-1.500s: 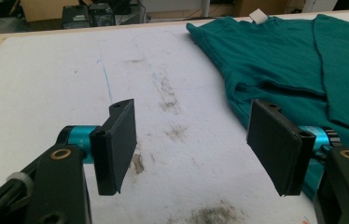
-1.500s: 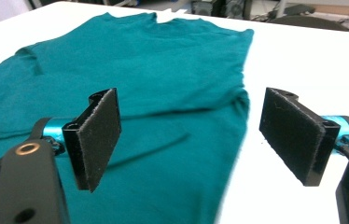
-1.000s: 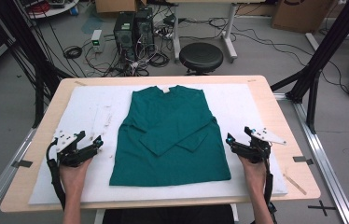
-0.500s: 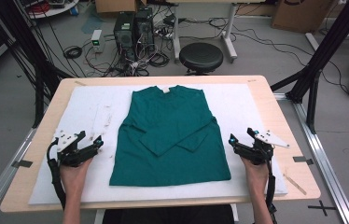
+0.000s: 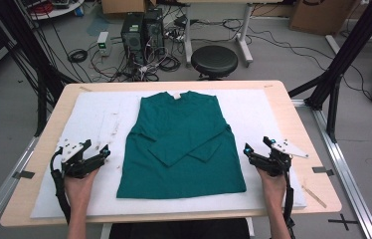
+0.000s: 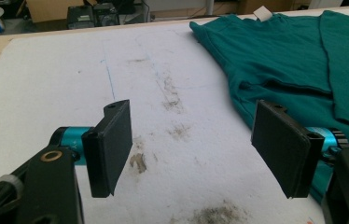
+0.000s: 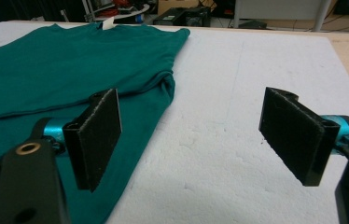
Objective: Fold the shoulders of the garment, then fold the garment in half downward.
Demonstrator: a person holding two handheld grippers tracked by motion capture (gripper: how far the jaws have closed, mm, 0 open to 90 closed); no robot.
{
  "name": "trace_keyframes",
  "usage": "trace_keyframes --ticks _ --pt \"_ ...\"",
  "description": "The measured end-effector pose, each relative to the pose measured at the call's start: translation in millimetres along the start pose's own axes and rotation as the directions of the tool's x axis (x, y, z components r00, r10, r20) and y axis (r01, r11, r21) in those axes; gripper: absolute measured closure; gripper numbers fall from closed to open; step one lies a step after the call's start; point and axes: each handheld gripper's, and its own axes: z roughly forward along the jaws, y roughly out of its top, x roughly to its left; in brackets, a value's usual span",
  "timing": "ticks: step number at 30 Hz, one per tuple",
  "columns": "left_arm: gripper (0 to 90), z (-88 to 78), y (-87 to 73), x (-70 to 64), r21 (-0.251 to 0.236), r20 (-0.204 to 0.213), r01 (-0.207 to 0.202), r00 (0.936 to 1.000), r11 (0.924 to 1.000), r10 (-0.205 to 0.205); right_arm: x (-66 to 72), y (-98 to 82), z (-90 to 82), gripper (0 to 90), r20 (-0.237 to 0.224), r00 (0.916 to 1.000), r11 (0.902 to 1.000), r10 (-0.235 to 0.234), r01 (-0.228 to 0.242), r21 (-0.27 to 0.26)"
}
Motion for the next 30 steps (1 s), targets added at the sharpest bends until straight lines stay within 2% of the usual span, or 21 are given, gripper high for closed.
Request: trace_keyframes --ticks 9,12,15,19,22,24,28,30 --pt "29.2 -0.1 0.0 -0.4 -0.002 -0.003 -0.001 1.0000 1.0000 0.001 1.7 0.1 0.8 21.4 0.005 0.9999 0.9998 -0.014 0.014 0.010" --pt "29.2 -1.4 -0.1 -1.3 -0.012 -0.001 -0.013 0.9999 0.9998 0.013 2.0 0.1 0.8 21.4 0.003 0.9998 0.9997 -0.019 0.019 0.013" --pt "30.1 -1.9 1.2 -4.0 -0.024 0.022 -0.023 0.9995 0.9994 0.023 3.1 0.1 1.0 21.3 0.003 0.9997 0.9996 -0.025 0.025 0.014" --pt "32.4 -1.2 5.0 -11.3 -0.025 0.085 -0.031 0.9959 0.9992 0.033 3.8 0.3 1.3 21.4 0.008 0.9994 0.9993 -0.034 0.034 0.018" --pt "35.3 0.1 6.8 -16.9 0.026 0.128 -0.030 0.9915 0.9992 0.026 4.2 0.3 1.4 21.6 0.005 0.9995 0.9993 -0.031 0.031 0.022" --pt "38.9 1.1 6.6 -20.6 0.066 0.161 -0.028 0.9868 0.9974 0.017 4.8 0.5 1.6 24.8 -0.009 0.9997 0.9991 -0.023 0.024 0.036" --pt "41.8 6.2 5.9 -30.4 0.161 0.203 -0.042 0.9792 0.9860 0.009 10.0 1.6 4.8 26.6 -0.032 0.9983 0.9950 -0.048 0.050 0.086" --pt "41.8 9.1 5.0 -36.1 0.208 0.211 -0.054 0.9774 0.9766 0.009 13.8 1.9 6.3 26.6 -0.028 0.9972 0.9918 -0.069 0.072 0.106"
